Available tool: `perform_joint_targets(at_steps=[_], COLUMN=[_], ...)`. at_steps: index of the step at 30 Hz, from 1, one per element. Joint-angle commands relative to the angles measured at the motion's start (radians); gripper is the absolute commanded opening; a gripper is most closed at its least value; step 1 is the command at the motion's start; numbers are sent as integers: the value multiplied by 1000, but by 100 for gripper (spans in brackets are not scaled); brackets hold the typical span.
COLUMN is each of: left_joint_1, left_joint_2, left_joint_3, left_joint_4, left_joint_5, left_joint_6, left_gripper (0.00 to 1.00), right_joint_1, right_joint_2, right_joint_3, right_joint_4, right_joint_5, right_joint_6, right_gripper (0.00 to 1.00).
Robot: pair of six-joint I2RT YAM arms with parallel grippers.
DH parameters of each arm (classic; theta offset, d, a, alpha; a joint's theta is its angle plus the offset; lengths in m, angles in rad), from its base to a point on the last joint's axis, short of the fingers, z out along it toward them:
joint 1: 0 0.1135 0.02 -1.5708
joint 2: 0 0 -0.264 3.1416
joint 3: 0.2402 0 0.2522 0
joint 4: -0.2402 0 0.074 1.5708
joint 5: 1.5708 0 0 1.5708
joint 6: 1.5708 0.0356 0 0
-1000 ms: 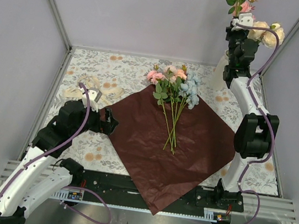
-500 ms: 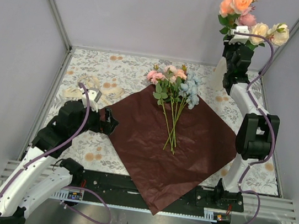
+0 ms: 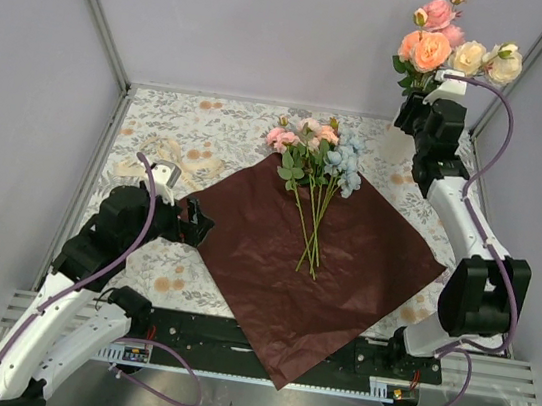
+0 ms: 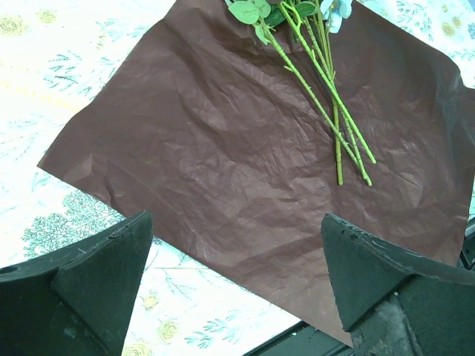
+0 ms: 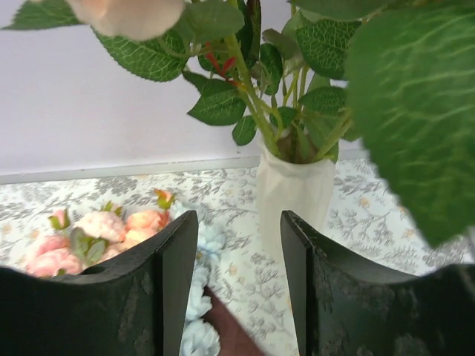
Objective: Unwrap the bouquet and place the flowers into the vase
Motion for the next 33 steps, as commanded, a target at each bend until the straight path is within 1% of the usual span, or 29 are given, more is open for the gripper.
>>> perform_joint_targets(at_steps=[1,2,5,9,11,12,15,18,23,29,33], left_joint_1=[-3,-3,-3,-3,-3,-3,-3,-3,-3,-3,-3], left_joint_2=[-6,-8,-8,-5,-5,-3,-2,3,15,15,18], left_joint_3=[-2,-2,-1,-2,-4,-4,-4,-4,-2,-4,-4], left_joint_4=[41,41,41,41,41,42,41,41,41,41,42], left_joint_5=[19,21,21,22,19,21,19,25,33,28,33], left_joint_6=[0,0,0,0,0,0,0,0,0,0,0], left_gripper=[99,99,99,99,99,99,99,99,99,99,99], right_joint_1=[13,15,22,53,79,94,140,199,275,357,369], right_joint_2=[-106,-126,-197,-277,-297,-304,-300,-252,-93,106,222], right_joint_3=[-5,-14,-78,-167,-205,-222,-282,-319,-278,-140,-11], right_joint_4=[-182,-240,-285,-337,-366,-378,-378,-359,-351,-380,-435], right_joint_5=[-30,-36,-59,-115,-133,-166,-206,-212,-229,-222,-150], right_joint_6=[138,172,270,361,404,417,468,471,464,424,349], right_gripper=[57,56,54,50,50,49,49,47,44,42,41])
